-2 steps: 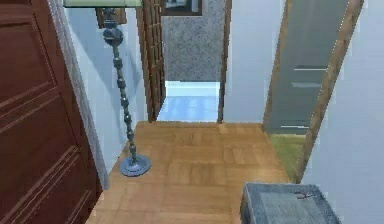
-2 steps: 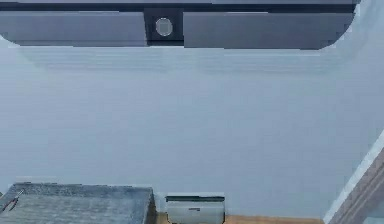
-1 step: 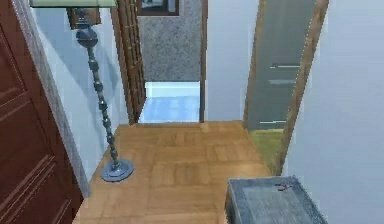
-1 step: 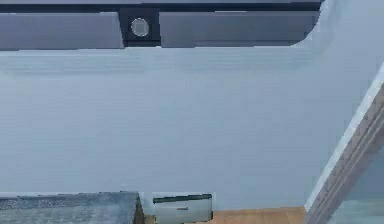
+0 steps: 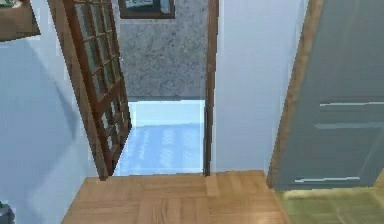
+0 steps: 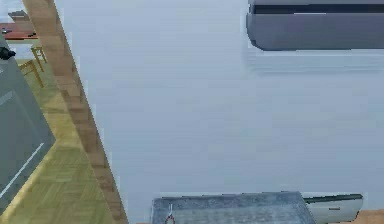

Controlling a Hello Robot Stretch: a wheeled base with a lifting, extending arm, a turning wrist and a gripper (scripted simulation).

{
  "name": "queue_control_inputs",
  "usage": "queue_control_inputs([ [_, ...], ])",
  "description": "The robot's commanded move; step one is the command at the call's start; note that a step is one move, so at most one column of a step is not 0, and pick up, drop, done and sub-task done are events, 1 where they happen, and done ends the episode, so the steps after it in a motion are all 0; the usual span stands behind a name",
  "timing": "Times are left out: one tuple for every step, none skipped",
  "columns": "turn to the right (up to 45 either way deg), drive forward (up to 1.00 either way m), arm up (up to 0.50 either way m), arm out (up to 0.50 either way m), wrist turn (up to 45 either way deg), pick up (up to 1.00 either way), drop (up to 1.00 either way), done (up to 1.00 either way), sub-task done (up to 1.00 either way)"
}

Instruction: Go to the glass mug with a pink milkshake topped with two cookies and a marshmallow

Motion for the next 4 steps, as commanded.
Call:
queue_control_inputs([
  [6.0,0.0,0.0,0.0,0.0,0.0,0.0,0.0,0.0],
  [0.0,0.2,0.0,0.0,0.0,0.0,0.0,0.0,0.0],
  [30.0,0.0,0.0,0.0,0.0,0.0,0.0,0.0,0.0],
  [3.0,0.0,0.0,0.0,0.0,0.0,0.0,0.0,0.0],
])
